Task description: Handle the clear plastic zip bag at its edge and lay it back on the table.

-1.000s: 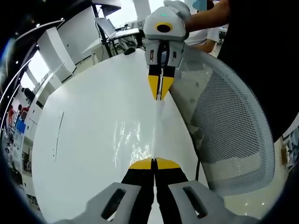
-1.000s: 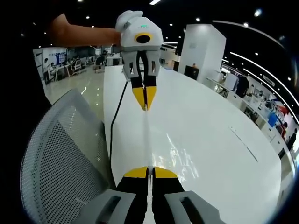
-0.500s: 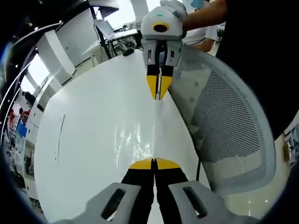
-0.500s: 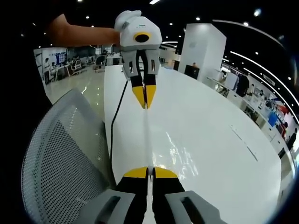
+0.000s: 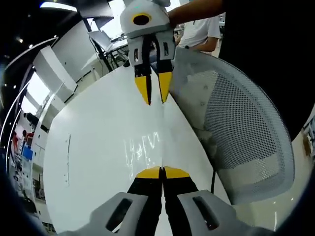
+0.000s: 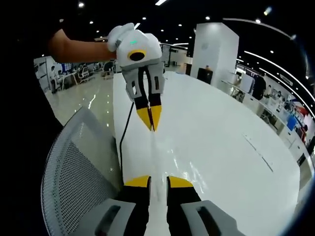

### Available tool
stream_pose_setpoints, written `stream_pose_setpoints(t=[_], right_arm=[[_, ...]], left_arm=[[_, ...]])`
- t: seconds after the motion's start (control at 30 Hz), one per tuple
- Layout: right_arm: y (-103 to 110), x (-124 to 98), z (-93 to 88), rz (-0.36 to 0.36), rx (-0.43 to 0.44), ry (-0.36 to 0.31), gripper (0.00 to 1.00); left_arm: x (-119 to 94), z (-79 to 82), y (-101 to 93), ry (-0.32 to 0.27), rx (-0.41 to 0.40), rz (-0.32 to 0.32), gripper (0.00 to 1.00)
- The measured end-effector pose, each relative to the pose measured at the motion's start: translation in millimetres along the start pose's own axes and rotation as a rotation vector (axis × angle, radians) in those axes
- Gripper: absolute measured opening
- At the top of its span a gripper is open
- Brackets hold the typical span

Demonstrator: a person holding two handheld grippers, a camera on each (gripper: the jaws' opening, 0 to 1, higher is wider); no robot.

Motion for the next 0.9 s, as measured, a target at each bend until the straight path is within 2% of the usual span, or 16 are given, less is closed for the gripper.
stream_pose_setpoints(t=[0.13,0.3,0.53,0.9], right_arm=[[-7,2,6.8,-0.005,-0.026,0.012,0.07],[-8,12,1.5,0.018,-0.034,0.039,0.06],[-4,26,-6.8,0.064,0.014,0.035,0.06],[1,24,1.2,0.088,0.064,-0.014,0.06]], left_arm=[[0,-2.8,-0.9,0.002,0.002,0.011,0.00],[-2,-1.3,-1.1,-0.006,0.001,0.027,0.00],[0,-0.7,-5.1,-0.016,-0.012,0.022,0.00],[1,1.2,-1.8,-0.025,-0.039,0.043,0.00]])
Point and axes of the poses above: the point that each gripper's makers call its tool centre point, and the gripper's own axes: x roughly forward along the fingers, y roughly to its left, z roughly out of its top, the point moved 4 cm from there along -x, roughly backward along the fingers, and after that the axes turned 7 degrees about y, right-handed, at the moved point
